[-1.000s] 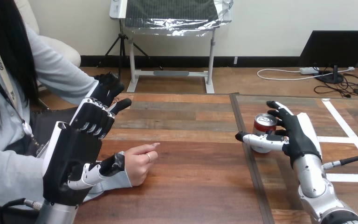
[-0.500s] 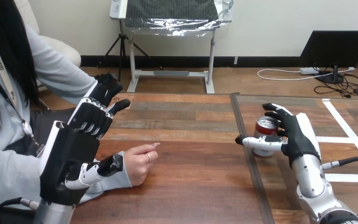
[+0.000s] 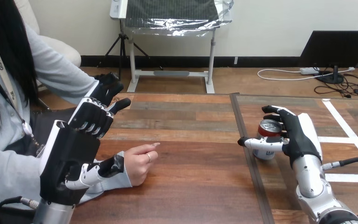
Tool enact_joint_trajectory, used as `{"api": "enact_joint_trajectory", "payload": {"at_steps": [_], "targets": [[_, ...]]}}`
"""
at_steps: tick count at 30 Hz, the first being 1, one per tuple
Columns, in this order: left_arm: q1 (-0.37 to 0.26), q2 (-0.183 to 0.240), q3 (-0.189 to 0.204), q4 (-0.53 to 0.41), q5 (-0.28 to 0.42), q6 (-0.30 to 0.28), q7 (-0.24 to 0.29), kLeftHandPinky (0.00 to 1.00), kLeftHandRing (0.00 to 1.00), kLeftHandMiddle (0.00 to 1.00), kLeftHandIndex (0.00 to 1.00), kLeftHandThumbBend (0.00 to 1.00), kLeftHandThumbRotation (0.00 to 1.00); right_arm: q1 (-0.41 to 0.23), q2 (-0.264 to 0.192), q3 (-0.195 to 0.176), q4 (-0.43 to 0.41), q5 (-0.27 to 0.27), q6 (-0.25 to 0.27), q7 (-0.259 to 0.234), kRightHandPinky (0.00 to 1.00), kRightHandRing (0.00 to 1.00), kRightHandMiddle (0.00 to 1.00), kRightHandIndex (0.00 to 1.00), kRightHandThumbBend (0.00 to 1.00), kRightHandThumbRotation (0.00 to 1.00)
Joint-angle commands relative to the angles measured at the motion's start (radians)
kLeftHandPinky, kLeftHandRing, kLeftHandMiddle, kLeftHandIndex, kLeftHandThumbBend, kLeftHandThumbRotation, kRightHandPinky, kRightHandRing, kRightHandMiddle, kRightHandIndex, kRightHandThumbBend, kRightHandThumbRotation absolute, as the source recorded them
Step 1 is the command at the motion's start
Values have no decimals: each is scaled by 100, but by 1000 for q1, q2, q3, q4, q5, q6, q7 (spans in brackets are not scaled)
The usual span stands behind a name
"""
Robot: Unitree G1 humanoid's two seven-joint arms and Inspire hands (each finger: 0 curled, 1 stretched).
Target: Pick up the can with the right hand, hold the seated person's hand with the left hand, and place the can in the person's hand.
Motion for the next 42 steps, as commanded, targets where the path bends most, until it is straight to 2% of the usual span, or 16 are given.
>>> {"api": "enact_joint_trajectory", "payload": {"at_steps": [1, 9, 19, 24, 29, 36, 42], "targets": [[-30, 14, 12, -46, -13, -10, -4, 86, 95, 96, 91, 100, 48, -57, 19, 5, 2, -11, 11, -16, 67, 73, 75, 77, 91, 2], [-21, 18, 9, -63, -13, 4, -2, 86, 95, 96, 91, 100, 49, -55, 17, 16, 3, -24, 13, -35, 59, 66, 71, 73, 90, 0], [-18, 20, 13, -71, -24, 5, -9, 87, 96, 96, 91, 100, 47, -53, 20, -9, 8, -1, 32, -22, 48, 56, 64, 67, 89, 0], [-13, 21, 15, -74, -16, -5, -3, 87, 96, 96, 91, 100, 48, -51, 20, -15, 10, 3, 39, -23, 48, 53, 59, 63, 88, 0], [-4, 26, 11, -89, -24, 22, -6, 88, 96, 96, 92, 100, 48, -46, 21, -24, 11, 13, 40, -16, 48, 52, 57, 61, 87, 0], [5, 23, 14, -98, -22, 24, -2, 88, 96, 97, 91, 100, 47, -42, 25, -47, 14, 35, 53, 4, 49, 52, 56, 60, 84, 0], [6, 23, 14, -100, -25, 23, -6, 88, 97, 97, 92, 100, 47, -36, 28, -60, 13, 35, 43, 3, 47, 50, 54, 58, 83, 0]]}}
